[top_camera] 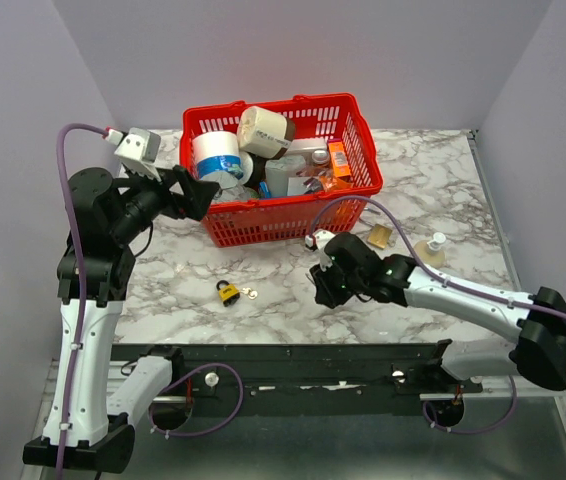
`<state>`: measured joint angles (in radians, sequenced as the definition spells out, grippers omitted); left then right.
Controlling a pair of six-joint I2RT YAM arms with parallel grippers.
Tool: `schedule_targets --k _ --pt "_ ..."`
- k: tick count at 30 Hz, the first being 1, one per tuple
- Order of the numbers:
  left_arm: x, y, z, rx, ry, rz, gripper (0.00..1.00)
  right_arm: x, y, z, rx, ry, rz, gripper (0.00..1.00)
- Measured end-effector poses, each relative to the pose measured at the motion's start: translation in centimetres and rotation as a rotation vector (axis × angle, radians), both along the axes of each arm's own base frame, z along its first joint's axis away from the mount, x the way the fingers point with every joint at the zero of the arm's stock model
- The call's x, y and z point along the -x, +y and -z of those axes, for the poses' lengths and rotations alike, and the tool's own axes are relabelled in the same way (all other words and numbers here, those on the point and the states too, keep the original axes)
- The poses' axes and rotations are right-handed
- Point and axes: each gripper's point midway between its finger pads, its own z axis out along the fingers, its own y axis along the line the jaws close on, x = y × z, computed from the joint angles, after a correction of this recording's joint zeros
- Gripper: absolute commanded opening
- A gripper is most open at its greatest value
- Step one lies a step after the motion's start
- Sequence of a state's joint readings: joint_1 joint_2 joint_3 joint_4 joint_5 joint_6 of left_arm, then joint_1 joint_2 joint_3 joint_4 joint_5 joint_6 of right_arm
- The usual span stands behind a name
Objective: Lock with the key
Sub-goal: Pick up the lock from the center of the board.
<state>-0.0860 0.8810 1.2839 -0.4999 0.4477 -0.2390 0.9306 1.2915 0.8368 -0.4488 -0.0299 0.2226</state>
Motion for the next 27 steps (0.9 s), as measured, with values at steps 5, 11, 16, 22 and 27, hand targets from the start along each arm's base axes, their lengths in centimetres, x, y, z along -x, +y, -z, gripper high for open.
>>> schedule_targets --k 5,11,16,22,27 --pt "2.7 -2.7 1.6 0.011 0.043 0.203 0.88 0.7 1.1 -4.0 -0.088 -0.092 -0.18 0.01" --pt "6.6 -5.1 5.1 -0.028 0.07 0.465 0.84 2.3 2.3 -11.9 -0.268 -0.286 -0.415 0.01" --pt "9.3 -5.9 7.6 -0.091 0.028 0.607 0.77 4.0 2.7 -17.4 -0.373 -0.414 -0.571 0.01" --pt "11.9 -8.0 9.2 -0.211 -0.063 0.811 0.73 5.7 3.3 -19.6 -0.372 -0.403 -0.705 0.01" --pt "13.7 -10.5 10.5 -0.283 -0.068 0.977 0.7 6.9 3.5 -18.5 -0.321 -0.353 -0.767 0.01"
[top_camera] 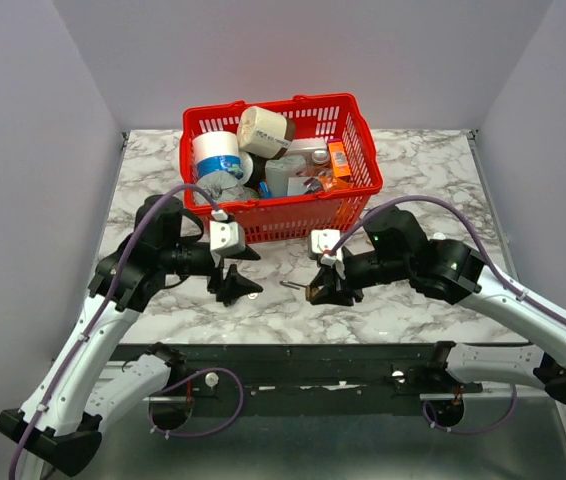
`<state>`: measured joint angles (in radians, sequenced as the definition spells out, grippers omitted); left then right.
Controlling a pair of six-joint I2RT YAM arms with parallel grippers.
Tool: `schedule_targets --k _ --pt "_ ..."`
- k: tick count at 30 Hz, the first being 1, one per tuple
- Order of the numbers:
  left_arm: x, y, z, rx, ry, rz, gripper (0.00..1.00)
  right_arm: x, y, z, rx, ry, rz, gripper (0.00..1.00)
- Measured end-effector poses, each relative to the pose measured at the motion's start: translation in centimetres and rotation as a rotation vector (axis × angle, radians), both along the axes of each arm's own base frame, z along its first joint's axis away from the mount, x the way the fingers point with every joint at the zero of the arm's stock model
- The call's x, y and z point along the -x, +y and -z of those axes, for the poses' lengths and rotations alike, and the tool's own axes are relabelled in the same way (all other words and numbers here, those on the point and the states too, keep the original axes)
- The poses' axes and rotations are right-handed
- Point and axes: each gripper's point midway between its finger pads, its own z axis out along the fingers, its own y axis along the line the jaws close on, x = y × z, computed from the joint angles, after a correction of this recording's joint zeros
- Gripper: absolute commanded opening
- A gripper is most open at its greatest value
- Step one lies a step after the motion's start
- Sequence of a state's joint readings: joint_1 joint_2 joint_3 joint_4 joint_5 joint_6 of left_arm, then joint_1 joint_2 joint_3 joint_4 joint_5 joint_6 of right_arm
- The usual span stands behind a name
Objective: Lock with the key
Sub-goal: Pick up the lock from the center of the board.
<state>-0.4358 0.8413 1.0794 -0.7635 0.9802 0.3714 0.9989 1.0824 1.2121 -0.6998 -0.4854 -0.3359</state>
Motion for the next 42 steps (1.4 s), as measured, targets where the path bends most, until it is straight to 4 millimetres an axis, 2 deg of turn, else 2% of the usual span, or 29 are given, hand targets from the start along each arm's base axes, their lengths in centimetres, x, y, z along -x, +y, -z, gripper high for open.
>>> schedule_targets --k 1,4,8,12,18,22,28,34,42 --pt "0.0 -0.2 0.3 -0.01 -0.007 0.001 0.65 0.3 0.0 0.1 0.012 0.003 -0.011 0.01" --pt "0.1 -0.8 0.7 -0.023 -0.047 0.002 0.59 0.9 0.2 0.3 0.042 0.017 -0.035 0.01" --pt "0.5 -1.6 0.3 -0.024 -0.111 0.02 0.6 1.5 0.3 0.3 0.057 0.026 -0.048 0.01" --pt "1.7 -2.4 0.7 -0.044 -0.126 0.084 0.63 1.7 0.3 0.6 0.072 0.03 -0.05 0.01" --pt "2.7 -2.7 1.1 -0.061 -0.126 0.128 0.64 1.7 0.5 1.1 0.091 0.031 -0.044 0.01" --pt "3.1 -3.0 1.2 -0.079 -0.119 0.158 0.59 1.7 0.7 1.3 0.101 0.027 -0.042 0.01" --pt "3.1 -3.5 1.7 -0.097 -0.106 0.169 0.49 1.4 0.8 1.7 0.115 0.017 -0.024 0.01" --pt "2.8 -3.8 2.3 -0.118 -0.08 0.164 0.43 0.8 0.9 2.0 0.13 0.017 0.009 0.01" --pt "2.5 -4.1 2.2 -0.115 -0.084 0.146 0.36 0.5 0.9 1.8 0.127 0.019 0.036 0.01"
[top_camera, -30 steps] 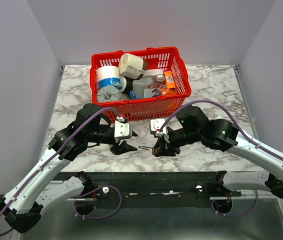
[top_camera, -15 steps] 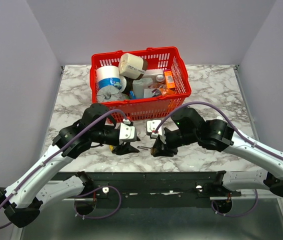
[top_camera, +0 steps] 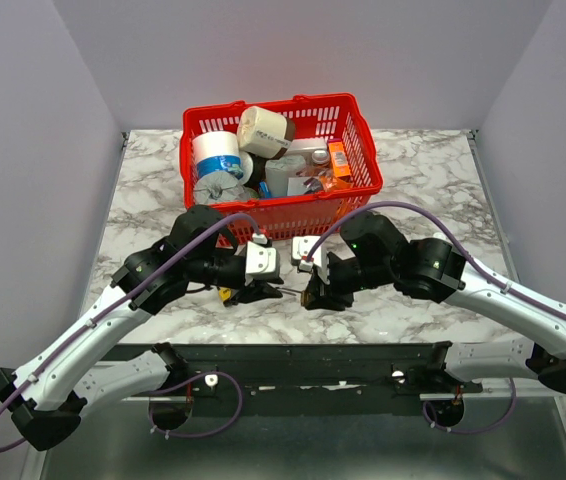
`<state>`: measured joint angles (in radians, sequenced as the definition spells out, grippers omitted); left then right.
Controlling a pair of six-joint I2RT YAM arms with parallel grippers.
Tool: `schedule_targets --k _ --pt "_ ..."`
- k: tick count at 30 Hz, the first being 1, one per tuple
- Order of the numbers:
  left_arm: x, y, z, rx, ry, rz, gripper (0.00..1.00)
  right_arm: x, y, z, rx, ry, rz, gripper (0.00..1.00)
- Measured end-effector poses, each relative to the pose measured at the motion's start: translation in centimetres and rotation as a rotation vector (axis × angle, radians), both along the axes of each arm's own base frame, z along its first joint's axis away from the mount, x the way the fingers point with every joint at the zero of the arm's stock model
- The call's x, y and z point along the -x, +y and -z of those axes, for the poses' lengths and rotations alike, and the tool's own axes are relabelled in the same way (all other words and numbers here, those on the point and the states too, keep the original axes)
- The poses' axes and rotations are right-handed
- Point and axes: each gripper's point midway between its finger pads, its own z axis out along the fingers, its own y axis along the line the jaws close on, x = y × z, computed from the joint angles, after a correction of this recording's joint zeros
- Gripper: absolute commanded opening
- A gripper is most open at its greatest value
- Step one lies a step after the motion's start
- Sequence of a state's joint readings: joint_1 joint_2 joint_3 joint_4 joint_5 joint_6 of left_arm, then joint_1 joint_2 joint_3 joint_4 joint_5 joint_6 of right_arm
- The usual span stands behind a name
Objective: Lock with the key
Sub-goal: Pick up the lock from the center of the board.
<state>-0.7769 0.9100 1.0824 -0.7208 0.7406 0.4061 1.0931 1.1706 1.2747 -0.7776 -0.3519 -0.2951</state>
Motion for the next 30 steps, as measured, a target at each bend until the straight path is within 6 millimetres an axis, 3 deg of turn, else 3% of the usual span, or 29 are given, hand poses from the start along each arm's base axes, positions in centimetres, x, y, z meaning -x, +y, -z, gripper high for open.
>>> schedule_targets --k 15,21,23,24,25,28,30 --pt "-0.36 -0.35 -0.29 0.016 0.018 -0.031 0.3 -0.03 0.16 -0.46 -0.013 0.007 0.011 0.01" --pt "-0.28 -0.41 -0.2 0.014 0.023 -0.032 0.0 -0.08 0.17 -0.47 -0.014 0.005 0.013 0.01" --pt "-0.22 -0.42 -0.12 0.013 0.027 -0.031 0.0 -0.18 0.13 -0.45 -0.012 0.002 0.018 0.27" --pt "-0.22 -0.42 -0.11 0.013 0.03 -0.033 0.0 -0.21 0.12 -0.44 -0.011 0.001 0.019 0.48" --pt "-0.21 -0.42 -0.14 0.014 0.034 -0.035 0.0 -0.27 0.12 -0.47 -0.011 -0.001 0.022 0.75" --pt "-0.25 -0.47 -0.32 0.02 0.052 -0.05 0.0 -0.39 0.11 -0.62 -0.015 -0.011 0.021 0.98" --pt "-0.36 -0.39 -0.35 0.022 0.061 -0.061 0.0 -0.42 -0.03 -0.93 -0.025 -0.019 0.018 1.0"
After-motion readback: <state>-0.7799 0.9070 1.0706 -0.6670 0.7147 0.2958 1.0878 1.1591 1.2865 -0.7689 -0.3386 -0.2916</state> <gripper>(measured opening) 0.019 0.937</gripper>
